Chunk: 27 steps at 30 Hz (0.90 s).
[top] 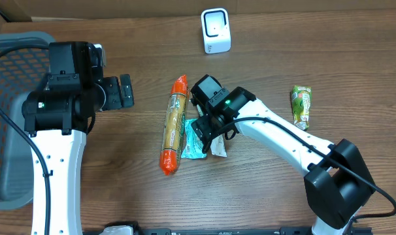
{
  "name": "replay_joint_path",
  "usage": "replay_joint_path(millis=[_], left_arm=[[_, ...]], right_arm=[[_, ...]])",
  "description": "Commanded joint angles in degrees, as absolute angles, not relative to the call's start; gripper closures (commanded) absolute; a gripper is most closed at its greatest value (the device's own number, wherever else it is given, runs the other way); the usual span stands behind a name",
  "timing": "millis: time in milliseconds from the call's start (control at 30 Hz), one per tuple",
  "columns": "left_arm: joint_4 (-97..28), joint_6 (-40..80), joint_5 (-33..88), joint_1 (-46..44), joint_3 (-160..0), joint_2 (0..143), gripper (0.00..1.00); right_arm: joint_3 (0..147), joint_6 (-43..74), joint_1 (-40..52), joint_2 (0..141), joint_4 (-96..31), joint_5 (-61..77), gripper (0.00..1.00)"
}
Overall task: Scan the item barcode
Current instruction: 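Reach the right gripper to the white tube and grasp it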
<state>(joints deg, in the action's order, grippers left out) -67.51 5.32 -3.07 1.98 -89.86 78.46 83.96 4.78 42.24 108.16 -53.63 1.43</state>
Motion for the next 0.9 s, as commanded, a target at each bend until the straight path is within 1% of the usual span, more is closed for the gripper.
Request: replay_joint_path(millis=[0, 400, 733, 800, 867], left_arm=[[-67.29, 3.81, -3.40, 1.85, -90.89, 78.63, 0.00], [-67.29, 3.81, -3.38, 1.85, -90.89, 78.63, 0.01], [-67.29, 3.81, -3.38, 1.85, -90.89, 78.63, 0.00], [-67.29, 3.81, -3.38, 1.85, -90.89, 78.63, 0.00], [-67.29, 3.81, -3.38, 1.85, -90.89, 78.63, 0.00]], right_arm=[[82.70, 4.05, 43.40, 107.50, -53.39, 0.08, 0.18], [79.11, 3.05, 44.66, 107.50, -50.70, -0.43, 0.19], [70.28, 1.17, 44.23, 107.50, -42.98, -9.91, 0.19], [69.30, 0.78, 43.72, 107.50, -41.58, -10.50, 0.23], [68.79, 0.56, 43.29, 107.50, -40.42, -10.50, 0.30]])
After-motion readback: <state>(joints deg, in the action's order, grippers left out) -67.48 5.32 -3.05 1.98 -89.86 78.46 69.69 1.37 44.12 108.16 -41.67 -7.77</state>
